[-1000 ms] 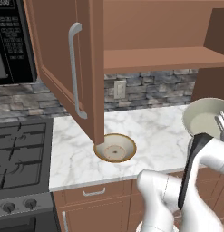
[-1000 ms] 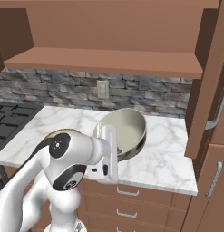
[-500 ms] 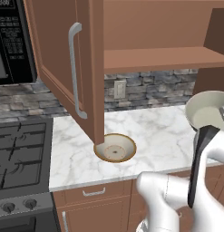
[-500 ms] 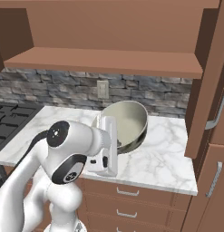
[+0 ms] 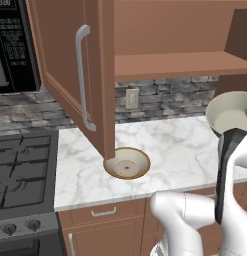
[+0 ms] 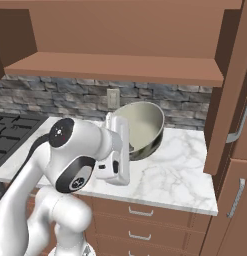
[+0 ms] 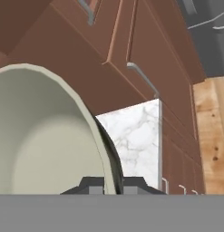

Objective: Open the cabinet. Pick the bowls from the counter and place them in the cabinet. Then close the cabinet.

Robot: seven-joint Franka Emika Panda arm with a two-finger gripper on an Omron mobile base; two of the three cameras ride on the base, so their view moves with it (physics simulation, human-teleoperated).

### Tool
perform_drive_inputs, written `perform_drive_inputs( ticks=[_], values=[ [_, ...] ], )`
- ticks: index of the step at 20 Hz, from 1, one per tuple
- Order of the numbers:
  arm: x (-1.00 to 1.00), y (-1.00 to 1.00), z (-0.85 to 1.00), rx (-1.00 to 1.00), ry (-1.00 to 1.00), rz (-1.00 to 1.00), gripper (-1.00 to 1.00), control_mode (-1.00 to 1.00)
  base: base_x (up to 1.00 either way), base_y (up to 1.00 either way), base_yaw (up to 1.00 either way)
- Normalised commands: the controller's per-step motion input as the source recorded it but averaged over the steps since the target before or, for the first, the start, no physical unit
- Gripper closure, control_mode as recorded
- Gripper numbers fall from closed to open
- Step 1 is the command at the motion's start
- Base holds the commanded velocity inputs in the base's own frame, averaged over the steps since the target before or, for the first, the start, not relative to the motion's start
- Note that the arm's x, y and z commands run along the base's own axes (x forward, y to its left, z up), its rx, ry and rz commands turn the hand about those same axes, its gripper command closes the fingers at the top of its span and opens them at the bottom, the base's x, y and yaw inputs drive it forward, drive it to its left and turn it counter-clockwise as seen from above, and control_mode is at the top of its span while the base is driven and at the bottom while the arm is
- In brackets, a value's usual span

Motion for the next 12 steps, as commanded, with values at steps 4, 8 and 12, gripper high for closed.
perform_drive_inputs(
  ticks=[4, 8, 12],
  values=[
    [0.0, 0.0, 0.32, 0.0, 0.0, 0.0, 1.0, -1.0, 0.0, 0.0, 0.0],
    [0.0, 0.0, 0.38, 0.0, 0.0, 0.0, 1.0, -1.0, 0.0, 0.0, 0.0],
    [0.0, 0.0, 0.52, 0.0, -0.04, 0.01, 1.0, -1.0, 0.0, 0.0, 0.0]
  ],
)
